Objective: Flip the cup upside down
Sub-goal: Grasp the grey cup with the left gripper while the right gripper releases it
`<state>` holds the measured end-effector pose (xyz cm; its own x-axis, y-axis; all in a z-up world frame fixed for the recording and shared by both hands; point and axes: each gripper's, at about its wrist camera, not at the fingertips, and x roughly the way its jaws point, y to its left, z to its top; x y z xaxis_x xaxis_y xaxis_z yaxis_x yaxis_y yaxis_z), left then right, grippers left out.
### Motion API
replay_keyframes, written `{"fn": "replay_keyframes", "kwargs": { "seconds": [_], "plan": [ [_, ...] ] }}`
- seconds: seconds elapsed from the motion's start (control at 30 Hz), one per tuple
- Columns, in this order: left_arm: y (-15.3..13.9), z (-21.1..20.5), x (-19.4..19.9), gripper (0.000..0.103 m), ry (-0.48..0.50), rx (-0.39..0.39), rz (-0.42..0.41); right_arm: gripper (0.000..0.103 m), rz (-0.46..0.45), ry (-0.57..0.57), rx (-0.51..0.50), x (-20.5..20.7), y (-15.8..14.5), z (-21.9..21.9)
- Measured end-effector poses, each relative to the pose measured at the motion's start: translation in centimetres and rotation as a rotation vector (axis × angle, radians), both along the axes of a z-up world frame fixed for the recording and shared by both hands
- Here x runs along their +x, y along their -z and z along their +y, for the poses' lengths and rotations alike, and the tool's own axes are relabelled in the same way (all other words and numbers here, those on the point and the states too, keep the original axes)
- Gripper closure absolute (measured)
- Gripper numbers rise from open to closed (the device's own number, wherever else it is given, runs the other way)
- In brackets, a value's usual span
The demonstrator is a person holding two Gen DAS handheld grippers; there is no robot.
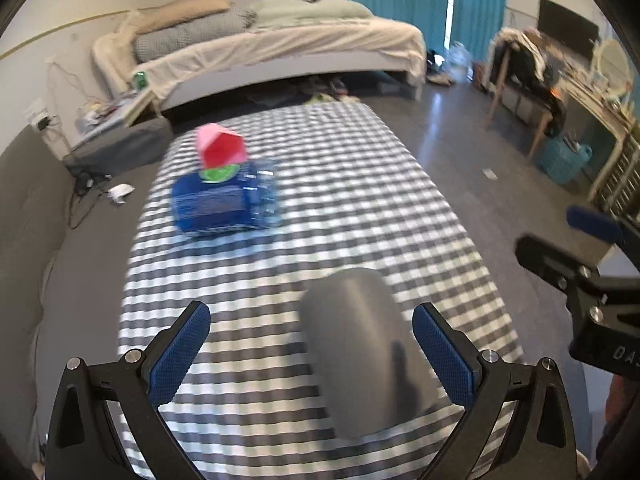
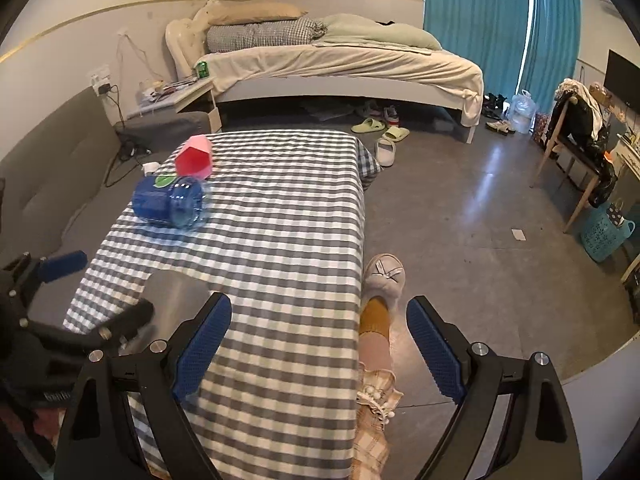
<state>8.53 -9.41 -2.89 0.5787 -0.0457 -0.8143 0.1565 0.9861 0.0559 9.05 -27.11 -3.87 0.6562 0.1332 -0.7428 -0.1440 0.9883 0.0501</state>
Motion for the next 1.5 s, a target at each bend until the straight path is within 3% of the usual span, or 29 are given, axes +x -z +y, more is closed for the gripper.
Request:
{"fn": "replay_keyframes", "kwargs": {
  "seconds": [0.37,0.6,0.73,1.0,1.33,1.5],
  "plan": [
    [2.8,-0.9,3.1,0.001,0.019,-0.071,0.200,0.013,0.041,0.043,0.011,1.5,1.0,-0.7],
    [4.5,-1.1,3.8,0.020,0.026,-0.094,0.305,0.013,0.052,0.045,-0.001,2.2,1.1,-0.3],
    [4.0,-1.3,3.7,0.021,0.045,-0.103,0.281,0.013,0.057,0.046,-0.002,2.4,1.3,-0.2],
    [0.5,-0.2,3.7,0.024,0.050,-0.128,0.122,0.013,0.056,0.041,-0.002,2.3,1.4,0.2],
    [0.7,-1.1,2.8,0.025,0.085,-0.080,0.069,0.013,0.049,0.052,0.000,1.5,1.4,-0.1],
    [2.0,-1.8,1.8,0.024,0.124,-0.102,0.082,0.013,0.030,0.067,0.002,0.9,1.1,-0.8]
  ]
}}
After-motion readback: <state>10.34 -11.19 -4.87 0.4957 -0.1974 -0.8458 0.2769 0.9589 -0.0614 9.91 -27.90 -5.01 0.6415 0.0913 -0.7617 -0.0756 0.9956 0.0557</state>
